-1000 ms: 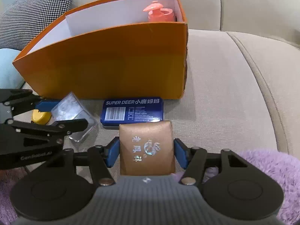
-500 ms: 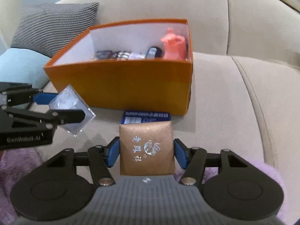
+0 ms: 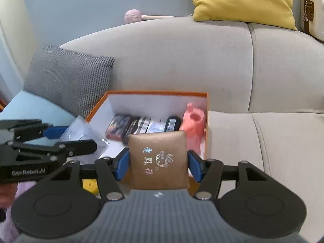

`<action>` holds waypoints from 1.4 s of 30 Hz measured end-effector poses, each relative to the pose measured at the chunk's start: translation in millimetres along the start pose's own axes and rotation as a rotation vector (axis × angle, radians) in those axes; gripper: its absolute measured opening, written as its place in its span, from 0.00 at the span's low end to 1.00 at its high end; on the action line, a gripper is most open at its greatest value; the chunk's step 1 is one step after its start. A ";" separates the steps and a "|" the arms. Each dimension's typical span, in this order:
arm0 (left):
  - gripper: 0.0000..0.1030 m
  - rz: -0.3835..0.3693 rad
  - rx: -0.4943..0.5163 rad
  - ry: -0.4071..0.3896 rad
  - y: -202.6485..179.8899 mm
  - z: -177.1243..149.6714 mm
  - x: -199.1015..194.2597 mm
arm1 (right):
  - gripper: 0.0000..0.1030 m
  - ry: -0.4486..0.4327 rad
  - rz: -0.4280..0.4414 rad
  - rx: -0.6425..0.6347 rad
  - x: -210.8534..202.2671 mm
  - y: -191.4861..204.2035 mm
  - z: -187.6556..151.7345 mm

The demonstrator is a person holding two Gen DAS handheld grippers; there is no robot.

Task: Organize rigid objects
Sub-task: 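Lift the clear cube and tan box with both tools over the shoebox, then lower the clear cube and tan box into the shoebox beside the pink bottle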

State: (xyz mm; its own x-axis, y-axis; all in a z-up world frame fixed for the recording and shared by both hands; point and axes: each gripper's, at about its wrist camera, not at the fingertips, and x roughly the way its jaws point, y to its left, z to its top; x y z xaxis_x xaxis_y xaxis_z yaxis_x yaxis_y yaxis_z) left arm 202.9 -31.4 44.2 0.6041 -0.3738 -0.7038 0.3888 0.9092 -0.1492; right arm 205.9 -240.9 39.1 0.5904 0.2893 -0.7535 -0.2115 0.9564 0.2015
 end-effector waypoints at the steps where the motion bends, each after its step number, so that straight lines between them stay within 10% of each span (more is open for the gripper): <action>1: 0.54 -0.003 -0.018 0.015 6.0 4.2 8.0 | 0.60 0.020 -0.006 0.007 11.2 0.0 6.7; 26: 0.54 -0.024 -0.089 0.155 56.5 4.3 99.4 | 0.60 0.398 -0.341 -0.145 178.8 22.3 5.6; 42: 0.54 -0.038 -0.094 0.172 53.6 1.2 96.6 | 0.54 0.384 -0.214 -0.243 165.3 15.3 24.5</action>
State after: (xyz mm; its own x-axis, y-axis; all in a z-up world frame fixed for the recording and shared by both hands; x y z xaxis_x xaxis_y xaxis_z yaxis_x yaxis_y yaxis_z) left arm 282.9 -19.0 -31.0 0.4590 -0.3789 -0.8036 0.3377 0.9110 -0.2367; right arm 319.3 -177.5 -67.0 0.3208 0.0077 -0.9471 -0.3193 0.9423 -0.1005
